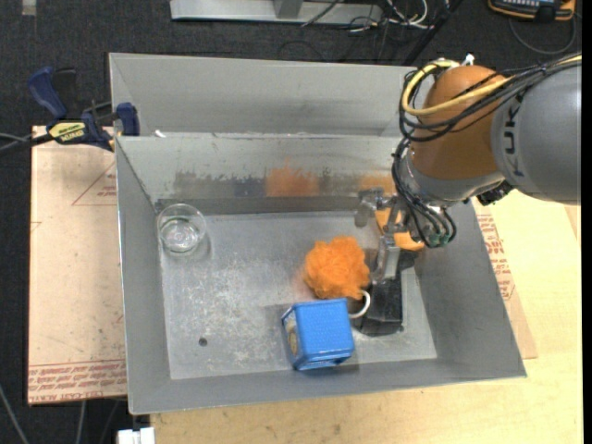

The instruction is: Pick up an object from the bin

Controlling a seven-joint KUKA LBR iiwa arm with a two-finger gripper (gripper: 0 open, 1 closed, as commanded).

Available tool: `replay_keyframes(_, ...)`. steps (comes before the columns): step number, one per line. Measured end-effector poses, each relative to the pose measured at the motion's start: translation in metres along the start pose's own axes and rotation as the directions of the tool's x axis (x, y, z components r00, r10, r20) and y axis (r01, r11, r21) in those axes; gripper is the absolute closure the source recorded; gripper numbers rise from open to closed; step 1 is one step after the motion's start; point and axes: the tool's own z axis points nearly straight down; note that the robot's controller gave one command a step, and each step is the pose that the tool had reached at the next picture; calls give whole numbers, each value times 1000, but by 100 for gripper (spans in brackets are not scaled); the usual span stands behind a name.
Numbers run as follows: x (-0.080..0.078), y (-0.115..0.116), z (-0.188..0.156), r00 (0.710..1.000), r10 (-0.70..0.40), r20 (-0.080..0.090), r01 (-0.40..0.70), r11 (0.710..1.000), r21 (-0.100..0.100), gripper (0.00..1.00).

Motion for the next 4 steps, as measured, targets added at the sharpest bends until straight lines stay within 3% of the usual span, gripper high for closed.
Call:
replay_keyframes(1,-2,0,-4,1000,-1,7,1,1000,1,0)
replay_keyframes(2,8,7,28,998,-67,11,67,998,2,0)
replay_keyframes(3,13,19,53,970,-244,6,244,970,0,0)
replay_keyframes(4,4,24,73,939,-343,14,343,939,5,100)
